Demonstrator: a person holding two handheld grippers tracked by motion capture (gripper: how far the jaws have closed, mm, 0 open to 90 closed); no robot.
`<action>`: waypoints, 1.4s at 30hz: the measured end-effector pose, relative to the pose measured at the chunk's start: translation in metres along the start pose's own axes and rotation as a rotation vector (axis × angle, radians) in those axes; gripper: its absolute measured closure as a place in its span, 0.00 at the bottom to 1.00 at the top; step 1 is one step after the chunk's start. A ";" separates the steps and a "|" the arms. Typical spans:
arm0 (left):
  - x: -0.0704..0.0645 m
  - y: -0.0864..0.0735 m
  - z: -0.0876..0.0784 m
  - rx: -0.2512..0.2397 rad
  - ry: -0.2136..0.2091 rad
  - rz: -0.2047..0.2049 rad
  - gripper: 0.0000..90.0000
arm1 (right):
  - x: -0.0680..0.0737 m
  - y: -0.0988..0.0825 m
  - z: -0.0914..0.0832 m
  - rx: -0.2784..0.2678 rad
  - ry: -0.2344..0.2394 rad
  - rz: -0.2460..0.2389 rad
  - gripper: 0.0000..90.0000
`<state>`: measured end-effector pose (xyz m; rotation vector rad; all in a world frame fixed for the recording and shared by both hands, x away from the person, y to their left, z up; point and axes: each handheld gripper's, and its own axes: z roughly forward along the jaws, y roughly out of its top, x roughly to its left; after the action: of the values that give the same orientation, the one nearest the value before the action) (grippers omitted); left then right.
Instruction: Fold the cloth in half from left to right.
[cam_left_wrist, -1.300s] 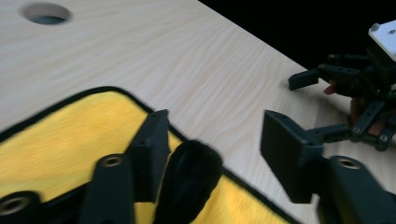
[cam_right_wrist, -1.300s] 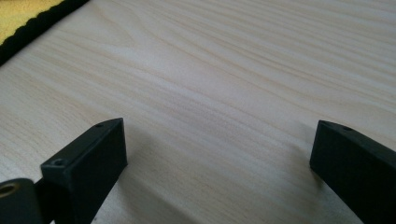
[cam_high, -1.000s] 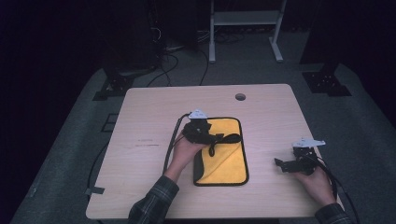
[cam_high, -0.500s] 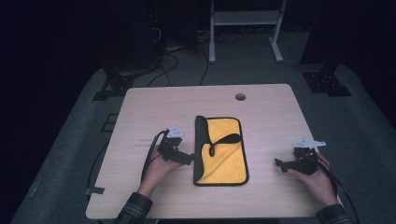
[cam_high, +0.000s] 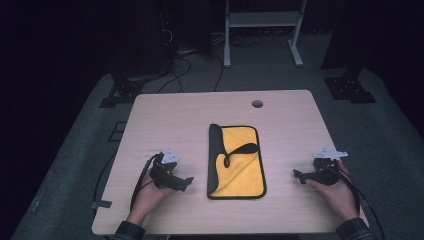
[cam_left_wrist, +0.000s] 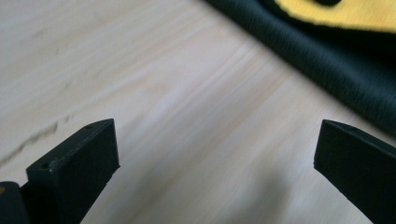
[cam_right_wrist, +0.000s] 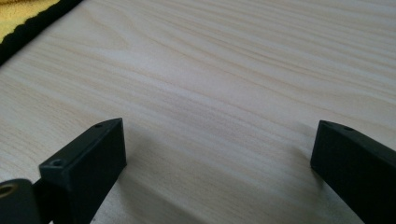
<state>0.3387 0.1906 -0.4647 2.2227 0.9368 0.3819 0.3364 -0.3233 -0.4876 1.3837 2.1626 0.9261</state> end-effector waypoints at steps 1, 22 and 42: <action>0.002 -0.003 -0.001 -0.004 -0.001 -0.001 0.00 | 0.000 0.000 0.000 0.000 0.004 -0.004 0.05; 0.006 -0.027 -0.004 0.003 -0.019 0.037 0.00 | 0.004 0.023 -0.018 -0.062 0.125 -0.037 0.61; 0.009 -0.034 -0.006 -0.027 -0.033 0.050 0.00 | 0.025 0.066 -0.013 -0.119 0.228 -0.098 0.59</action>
<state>0.3239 0.2170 -0.4835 2.2248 0.8554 0.3772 0.3592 -0.2853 -0.4303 1.1530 2.2740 1.2041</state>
